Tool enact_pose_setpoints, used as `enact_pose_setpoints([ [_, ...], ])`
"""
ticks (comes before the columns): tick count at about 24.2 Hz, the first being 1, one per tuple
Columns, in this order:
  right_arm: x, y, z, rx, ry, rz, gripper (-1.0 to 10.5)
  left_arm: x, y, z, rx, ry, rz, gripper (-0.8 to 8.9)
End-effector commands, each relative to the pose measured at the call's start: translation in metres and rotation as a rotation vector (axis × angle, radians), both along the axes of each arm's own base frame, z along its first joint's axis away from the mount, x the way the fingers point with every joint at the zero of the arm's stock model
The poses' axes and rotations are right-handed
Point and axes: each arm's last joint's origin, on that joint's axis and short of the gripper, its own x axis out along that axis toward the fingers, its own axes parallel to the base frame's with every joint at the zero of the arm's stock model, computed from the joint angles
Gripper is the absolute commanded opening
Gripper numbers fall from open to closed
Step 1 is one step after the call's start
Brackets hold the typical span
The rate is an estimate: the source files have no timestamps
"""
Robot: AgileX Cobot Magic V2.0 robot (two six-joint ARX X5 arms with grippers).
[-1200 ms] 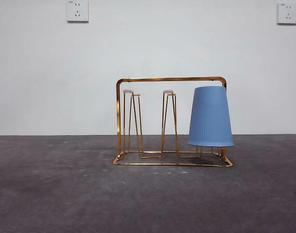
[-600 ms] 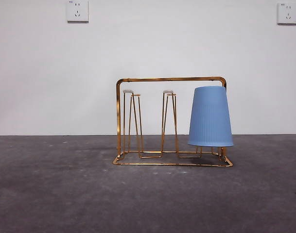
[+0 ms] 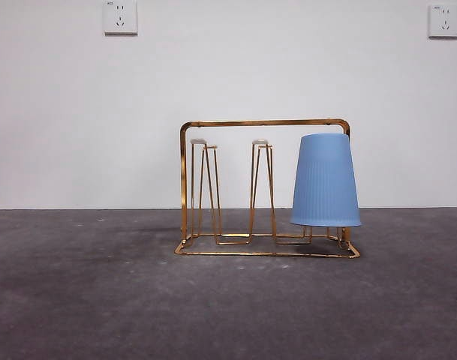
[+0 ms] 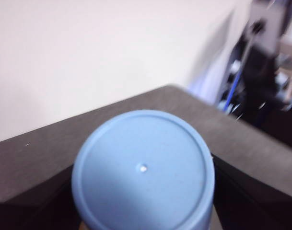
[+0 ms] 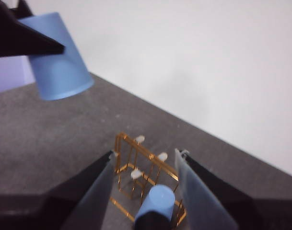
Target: Pick up cup 1,put cup 1 in the cup rack,pick up cup 2,put cup 2 in the cup rack
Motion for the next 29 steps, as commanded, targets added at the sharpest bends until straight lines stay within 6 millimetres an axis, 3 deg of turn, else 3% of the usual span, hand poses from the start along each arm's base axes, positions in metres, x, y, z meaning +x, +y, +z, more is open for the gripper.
enact_pose_setpoints([
  [1, 0.0, 0.0, -0.003, 0.004, 0.035, -0.004, 2.2, 0.016, -0.01, -0.011, 0.085, -0.011, 0.027, -0.06],
  [14, -0.006, -0.005, -0.017, -0.057, 0.171, -0.022, 2.2, 0.082, -0.053, -0.064, 0.218, 0.067, 0.105, -0.06],
  [25, -0.008, -0.007, -0.019, -0.065, 0.188, -0.025, 2.2, 0.105, -0.067, -0.094, 0.284, 0.118, 0.114, -0.06],
  [29, -0.008, -0.007, -0.019, -0.065, 0.188, -0.025, 2.2, 0.107, -0.068, -0.114, 0.28, 0.146, 0.123, -0.06],
])
